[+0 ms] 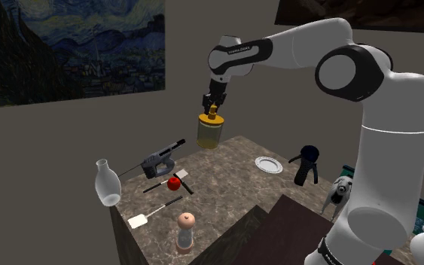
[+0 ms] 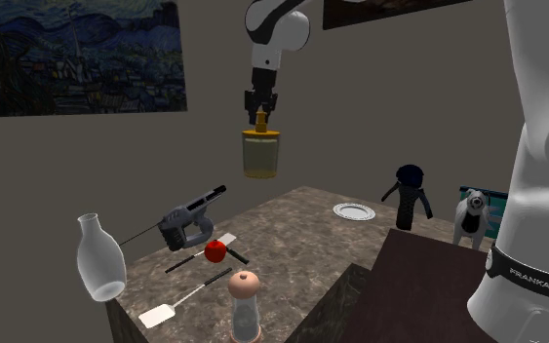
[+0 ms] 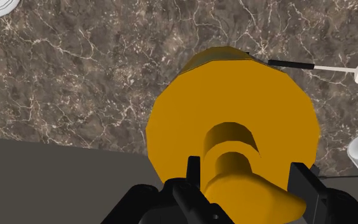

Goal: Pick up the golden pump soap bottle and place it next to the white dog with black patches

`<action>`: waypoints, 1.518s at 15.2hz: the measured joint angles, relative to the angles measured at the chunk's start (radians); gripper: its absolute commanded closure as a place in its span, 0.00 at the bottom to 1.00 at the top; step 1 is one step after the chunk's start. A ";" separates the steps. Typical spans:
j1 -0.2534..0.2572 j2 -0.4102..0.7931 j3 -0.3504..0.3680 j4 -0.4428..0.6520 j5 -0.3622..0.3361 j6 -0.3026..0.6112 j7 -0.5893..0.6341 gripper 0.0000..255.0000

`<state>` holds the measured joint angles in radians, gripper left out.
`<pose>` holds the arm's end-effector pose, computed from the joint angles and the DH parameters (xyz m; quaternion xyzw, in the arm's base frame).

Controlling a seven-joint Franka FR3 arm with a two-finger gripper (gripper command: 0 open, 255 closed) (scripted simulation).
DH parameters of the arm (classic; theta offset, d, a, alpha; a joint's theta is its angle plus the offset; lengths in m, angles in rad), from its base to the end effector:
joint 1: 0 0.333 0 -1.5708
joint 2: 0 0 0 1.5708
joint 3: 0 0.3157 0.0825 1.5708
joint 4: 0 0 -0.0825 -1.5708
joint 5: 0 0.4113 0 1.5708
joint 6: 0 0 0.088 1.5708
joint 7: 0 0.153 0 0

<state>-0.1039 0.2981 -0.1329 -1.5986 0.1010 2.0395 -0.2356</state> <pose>0.6810 -0.1467 0.4198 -0.9968 0.0158 -0.0772 0.0096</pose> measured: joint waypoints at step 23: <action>-0.135 -0.320 -0.112 -0.297 -0.012 -0.037 -0.247 1.00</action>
<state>-0.2385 -0.0217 -0.2448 -1.8955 0.0895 2.0021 -0.4826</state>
